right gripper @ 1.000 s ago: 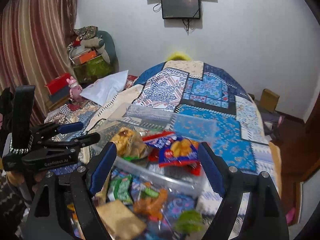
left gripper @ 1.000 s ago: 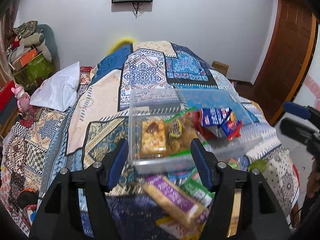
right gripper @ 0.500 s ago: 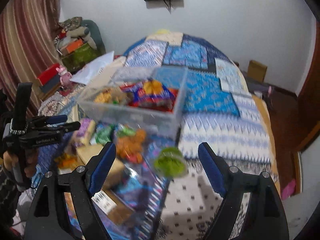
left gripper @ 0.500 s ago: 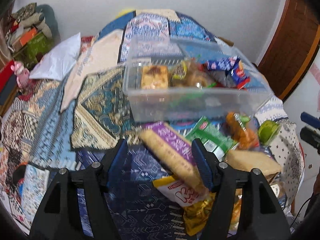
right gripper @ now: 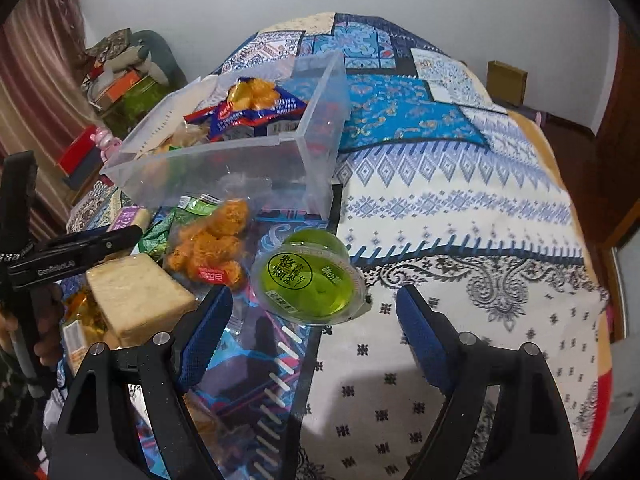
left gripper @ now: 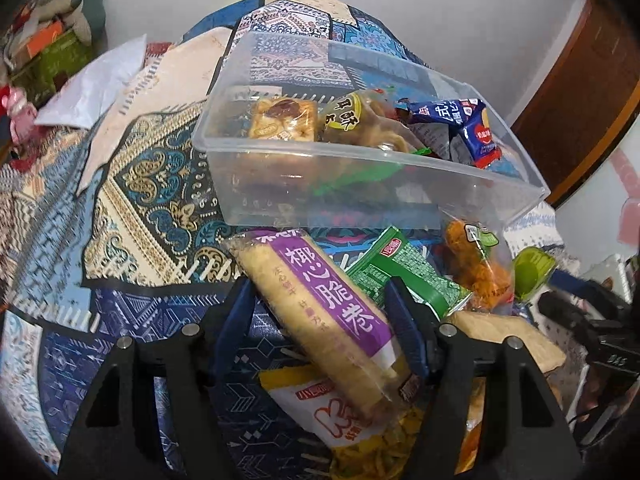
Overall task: Organize snacks
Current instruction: 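Grasp the green jelly cup with the right gripper while the left grasps the wafer roll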
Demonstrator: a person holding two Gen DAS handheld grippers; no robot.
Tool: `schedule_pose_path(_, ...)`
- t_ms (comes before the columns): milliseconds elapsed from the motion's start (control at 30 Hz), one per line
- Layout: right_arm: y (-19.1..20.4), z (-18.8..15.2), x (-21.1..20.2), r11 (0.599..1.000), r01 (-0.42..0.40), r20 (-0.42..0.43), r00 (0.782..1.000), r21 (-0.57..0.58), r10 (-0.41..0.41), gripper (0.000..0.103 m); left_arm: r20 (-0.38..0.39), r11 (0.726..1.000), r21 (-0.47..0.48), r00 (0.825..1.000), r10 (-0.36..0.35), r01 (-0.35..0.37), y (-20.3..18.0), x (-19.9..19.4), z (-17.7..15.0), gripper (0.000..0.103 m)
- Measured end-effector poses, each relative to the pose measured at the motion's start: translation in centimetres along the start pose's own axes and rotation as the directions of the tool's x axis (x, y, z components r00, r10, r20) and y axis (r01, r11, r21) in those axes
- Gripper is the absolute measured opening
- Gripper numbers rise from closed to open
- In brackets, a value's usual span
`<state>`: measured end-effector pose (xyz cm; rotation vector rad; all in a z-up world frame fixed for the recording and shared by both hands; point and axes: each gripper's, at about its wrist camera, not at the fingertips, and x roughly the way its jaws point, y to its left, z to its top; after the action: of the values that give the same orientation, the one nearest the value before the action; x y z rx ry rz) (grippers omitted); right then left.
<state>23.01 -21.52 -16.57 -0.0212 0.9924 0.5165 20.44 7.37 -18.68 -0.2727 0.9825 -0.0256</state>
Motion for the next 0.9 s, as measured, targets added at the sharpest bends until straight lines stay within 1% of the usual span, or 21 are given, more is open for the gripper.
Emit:
schedule_pose_path(67,0.2,0.0,0.4,1.000,-0.006,-0.002,1.000,0.003,0.006,0.080,0.008,1.000,-0.006,1.000,-0.005,0.005,0.2,-0.2,-0.2,0.061)
schedule_pose_path(100,0.3,0.0,0.5,1.000,-0.005,0.001,1.000,0.004,0.005,0.073,0.014,1.000,-0.007,1.000,-0.005,0.005,0.2,-0.4,-0.3,0.055)
schedule_pose_path(133,0.3,0.1,0.7,1.000,-0.006,-0.001,1.000,0.004,0.006,0.068,0.020,1.000,-0.006,1.000,-0.004,0.004,0.2,-0.6,-0.4,0.055)
schedule_pose_path(167,0.4,0.1,1.0,1.000,-0.012,-0.007,1.000,0.006,0.012,0.058,0.026,1.000,-0.004,1.000,-0.007,0.007,0.2,-0.8,-0.5,0.049)
schedule_pose_path(233,0.3,0.2,1.1,1.000,-0.018,0.000,1.000,0.015,0.018,0.058,0.032,1.000,-0.003,0.999,-0.018,0.018,0.2,-1.3,-0.6,0.044)
schedule_pose_path(267,0.3,0.1,1.0,1.000,-0.016,0.008,1.000,0.015,0.016,0.057,0.034,1.000,-0.005,0.999,-0.023,0.023,0.1,-1.5,-0.6,0.041)
schedule_pose_path(300,0.4,0.1,0.9,1.000,-0.016,0.010,1.000,0.012,0.016,0.057,0.039,1.000,-0.006,0.999,-0.025,0.026,0.1,-1.7,-0.6,0.034)
schedule_pose_path(400,0.4,-0.1,0.6,1.000,-0.005,0.019,1.000,0.005,0.004,0.057,0.048,0.999,-0.013,0.998,-0.049,0.049,-0.2,-2.5,-0.4,0.029)
schedule_pose_path(600,0.1,0.0,-0.8,1.000,-0.023,0.048,0.999,0.021,0.022,0.056,0.087,0.998,0.006,0.994,-0.062,0.062,-1.5,-4.3,-0.4,0.024)
schedule_pose_path(767,0.1,0.5,-2.7,1.000,-0.023,0.100,0.995,0.016,0.021,0.056,0.135,0.997,0.026,0.988,-0.074,0.071,-2.6,-6.4,0.0,0.022)
schedule_pose_path(900,0.4,1.4,-4.0,1.000,-0.029,0.146,0.989,0.008,0.028,0.056,0.185,0.996,0.055,0.980,-0.077,0.068,-3.5,-8.1,0.7,0.022)
